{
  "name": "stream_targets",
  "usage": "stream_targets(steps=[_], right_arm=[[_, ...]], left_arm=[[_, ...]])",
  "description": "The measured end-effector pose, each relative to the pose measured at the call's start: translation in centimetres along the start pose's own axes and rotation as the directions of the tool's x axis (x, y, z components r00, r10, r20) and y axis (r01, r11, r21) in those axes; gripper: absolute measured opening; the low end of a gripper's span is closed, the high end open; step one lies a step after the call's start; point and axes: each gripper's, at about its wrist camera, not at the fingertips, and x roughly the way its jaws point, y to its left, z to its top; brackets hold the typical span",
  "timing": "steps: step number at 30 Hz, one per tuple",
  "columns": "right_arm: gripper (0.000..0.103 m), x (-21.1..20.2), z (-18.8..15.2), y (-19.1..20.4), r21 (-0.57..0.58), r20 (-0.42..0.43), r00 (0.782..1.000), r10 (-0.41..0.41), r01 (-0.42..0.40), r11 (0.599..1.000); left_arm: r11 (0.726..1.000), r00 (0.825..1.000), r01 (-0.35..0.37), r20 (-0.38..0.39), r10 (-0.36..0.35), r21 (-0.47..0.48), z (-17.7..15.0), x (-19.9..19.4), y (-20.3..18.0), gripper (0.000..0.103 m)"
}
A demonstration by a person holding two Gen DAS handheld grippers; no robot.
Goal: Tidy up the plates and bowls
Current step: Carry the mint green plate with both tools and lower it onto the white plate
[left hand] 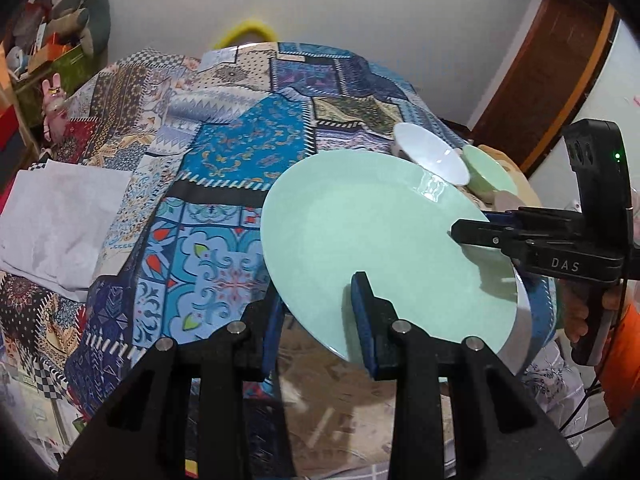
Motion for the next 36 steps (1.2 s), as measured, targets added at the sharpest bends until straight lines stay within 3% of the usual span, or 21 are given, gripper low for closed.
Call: stream_targets(steps=[13,36], right_arm=[[0.030,-3.0,-4.3,-2.3,0.066,0.035,0.999,-0.028,0.026,0.997],[0.030,-3.4,-9.9,-6.5,0.195,0.004,1.000,-0.012,0.011,0.981]], left_arm=[[0.998,0.999,0.030,-0.020,-0.029,0.051,-1.5,0.3,-4.4,0.033],[0.992,0.987,0.060,-0.152,-0.042,0.115,-2.7,5.7,-9.1,0.033]])
